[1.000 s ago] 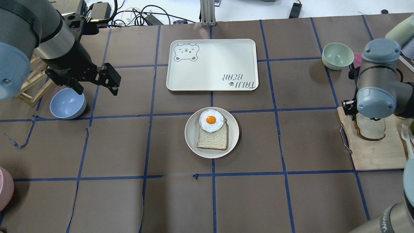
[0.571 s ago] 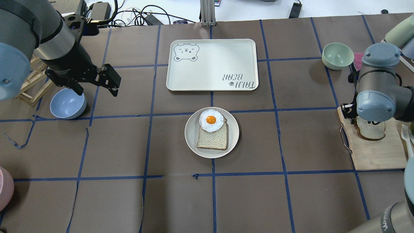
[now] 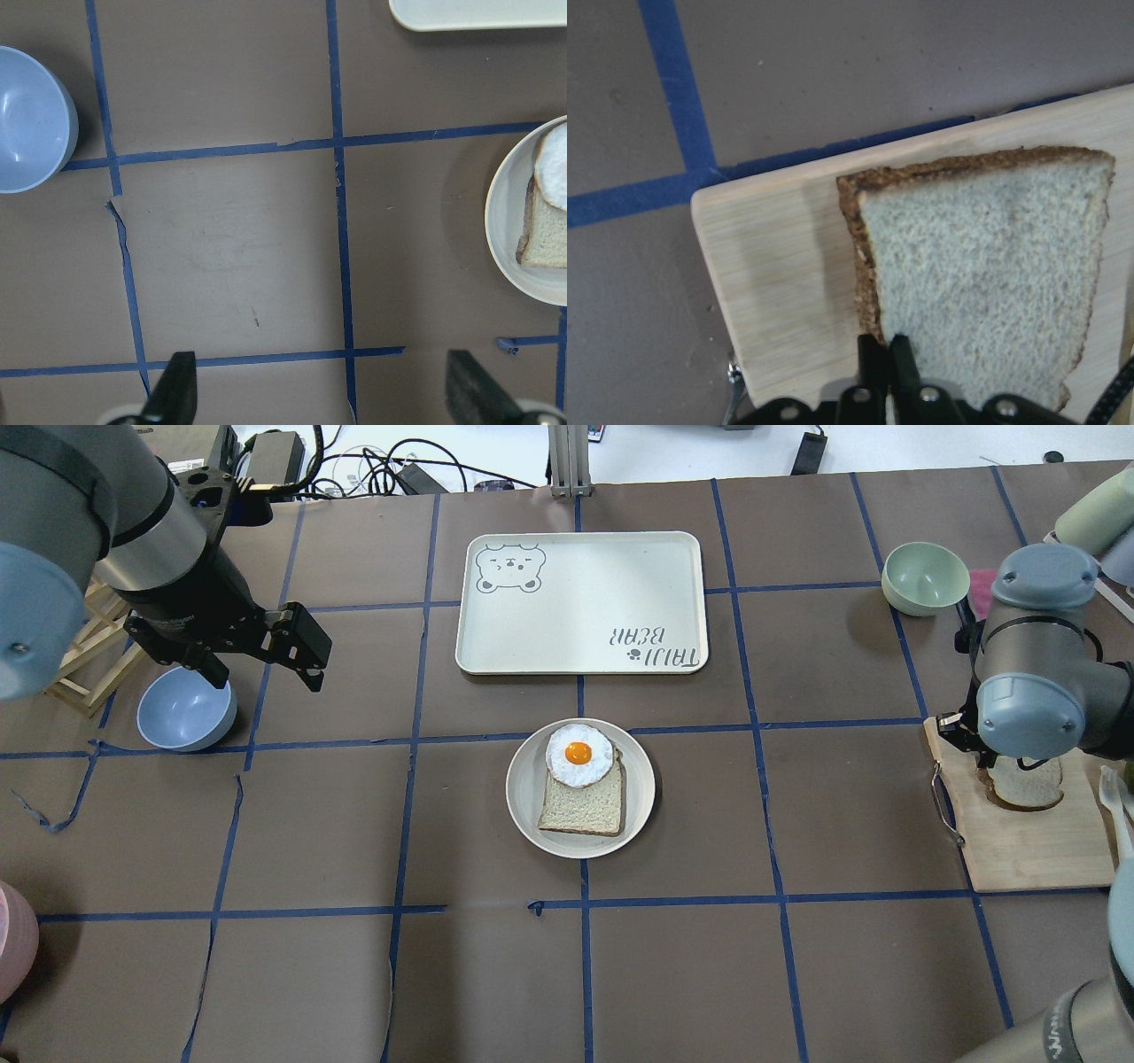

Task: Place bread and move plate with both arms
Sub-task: 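Close the right gripper on the bread slice and lift it, then carry the bread with the right gripper and lay it on the egg plate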

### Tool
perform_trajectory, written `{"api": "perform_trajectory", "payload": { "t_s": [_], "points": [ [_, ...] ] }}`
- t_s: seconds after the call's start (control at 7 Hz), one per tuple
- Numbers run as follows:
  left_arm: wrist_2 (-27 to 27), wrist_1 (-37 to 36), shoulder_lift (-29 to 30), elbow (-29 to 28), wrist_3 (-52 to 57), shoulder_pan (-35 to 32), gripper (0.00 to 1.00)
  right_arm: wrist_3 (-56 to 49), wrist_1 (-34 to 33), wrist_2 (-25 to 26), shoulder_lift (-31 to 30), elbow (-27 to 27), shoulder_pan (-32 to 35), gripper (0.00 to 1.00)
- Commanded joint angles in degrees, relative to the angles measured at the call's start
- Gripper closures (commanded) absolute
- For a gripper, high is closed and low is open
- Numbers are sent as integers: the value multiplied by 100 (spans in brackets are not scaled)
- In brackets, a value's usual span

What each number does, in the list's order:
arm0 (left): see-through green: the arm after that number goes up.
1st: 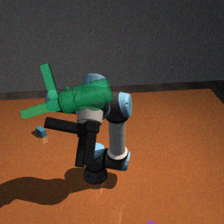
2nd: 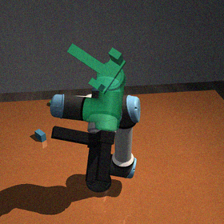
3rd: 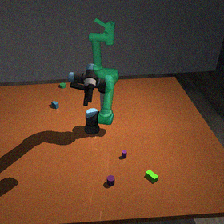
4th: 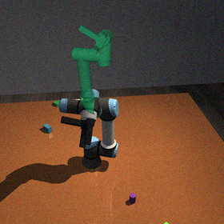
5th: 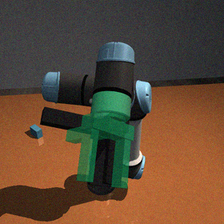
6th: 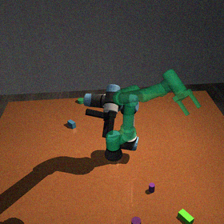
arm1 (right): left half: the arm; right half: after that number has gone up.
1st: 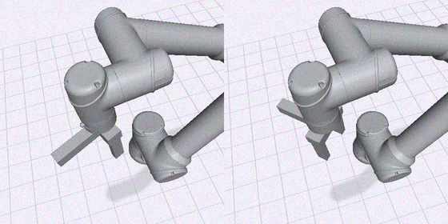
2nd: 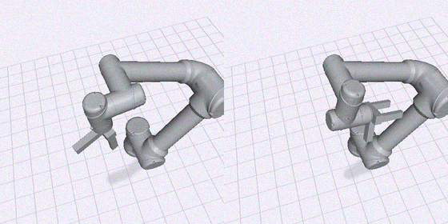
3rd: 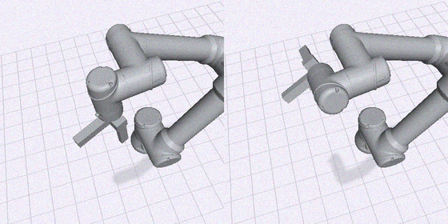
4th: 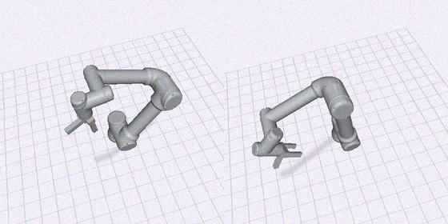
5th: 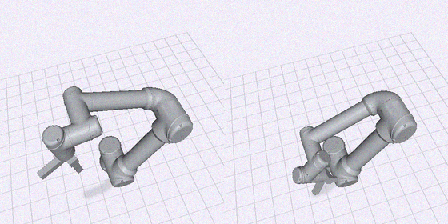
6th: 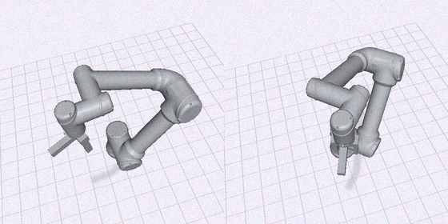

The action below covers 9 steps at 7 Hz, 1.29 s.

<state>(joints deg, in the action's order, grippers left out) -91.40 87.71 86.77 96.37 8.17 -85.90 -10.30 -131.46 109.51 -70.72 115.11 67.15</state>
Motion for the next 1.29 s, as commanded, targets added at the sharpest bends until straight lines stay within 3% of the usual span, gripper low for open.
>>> {"api": "perform_trajectory", "payload": {
  "t_s": [0.0,0.29,0.57,0.71,1.0,1.14],
  "points": [
    [-1,18,6,13,105,3,0,98,-20,61,-161,-50,60,100],
    [-1,27,-2,14,123,12,0,492,346,26,-765,-286,733,100],
    [16,-26,24,22,123,3,0,1430,1102,-183,-909,-1039,1882,100],
    [8,-26,33,22,123,3,0,2252,1670,-228,-926,-1382,2568,100],
    [25,-61,50,14,123,12,0,4237,1816,-596,-839,-1474,4071,100],
    [25,-70,68,14,123,12,0,4682,1825,-989,-786,-1474,4478,100]
  ]
}}
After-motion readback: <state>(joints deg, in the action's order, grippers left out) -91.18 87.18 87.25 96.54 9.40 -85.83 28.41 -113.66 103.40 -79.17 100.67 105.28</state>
